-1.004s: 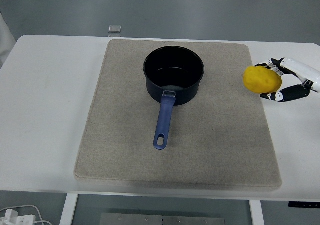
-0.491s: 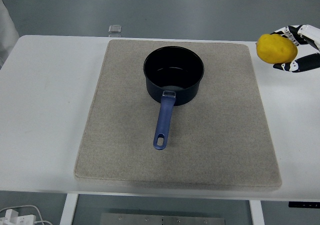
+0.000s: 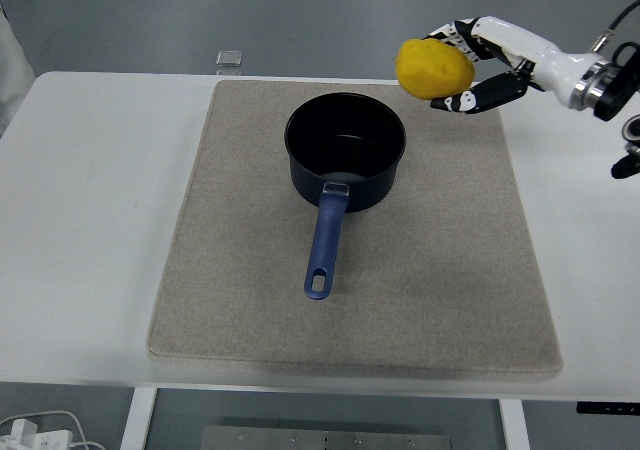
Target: Put the potato in the blue pot
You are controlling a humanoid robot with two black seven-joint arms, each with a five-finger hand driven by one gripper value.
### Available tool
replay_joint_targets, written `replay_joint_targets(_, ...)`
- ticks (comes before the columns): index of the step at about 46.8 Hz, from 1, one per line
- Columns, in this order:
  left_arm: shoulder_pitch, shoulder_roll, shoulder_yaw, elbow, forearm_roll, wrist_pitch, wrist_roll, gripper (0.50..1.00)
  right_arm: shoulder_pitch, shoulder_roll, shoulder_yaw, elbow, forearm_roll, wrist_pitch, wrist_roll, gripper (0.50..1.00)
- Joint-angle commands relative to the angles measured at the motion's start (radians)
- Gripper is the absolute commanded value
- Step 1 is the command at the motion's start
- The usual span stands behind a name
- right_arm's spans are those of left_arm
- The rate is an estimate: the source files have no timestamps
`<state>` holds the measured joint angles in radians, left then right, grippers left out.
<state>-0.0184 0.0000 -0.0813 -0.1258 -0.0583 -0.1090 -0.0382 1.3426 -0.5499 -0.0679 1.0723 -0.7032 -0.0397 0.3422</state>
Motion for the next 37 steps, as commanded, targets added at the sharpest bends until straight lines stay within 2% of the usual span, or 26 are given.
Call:
replay_joint_targets(1, 0.000, 0.000, 0.000, -0.002, 0.000, 0.000, 0.000, 1.000, 0.007, 0.080, -0.001, -0.051, -0.001, 0.001, -0.011, 0.500)
replay_joint_targets(10, 0.000, 0.000, 0.000, 0.000, 0.000, 0.000, 0.000, 1.000, 0.027, 0.252, -0.004, -0.172, -0.001, 0.006, -0.031, 0.500)
replay_joint_targets(13, 0.000, 0.000, 0.000, 0.000, 0.000, 0.000, 0.000, 1.000, 0.027, 0.281, -0.004, -0.196, -0.001, 0.008, -0.031, 0.500)
replay_joint_targets(26, 0.000, 0.000, 0.000, 0.000, 0.000, 0.000, 0.000, 1.000, 0.010, 0.312, -0.044, -0.218, -0.002, 0.003, -0.031, 0.500)
replay_joint_targets(37, 0.000, 0.000, 0.000, 0.000, 0.000, 0.000, 0.000, 1.000, -0.046, 0.387, -0.063, -0.302, -0.002, 0.003, -0.031, 0.500)
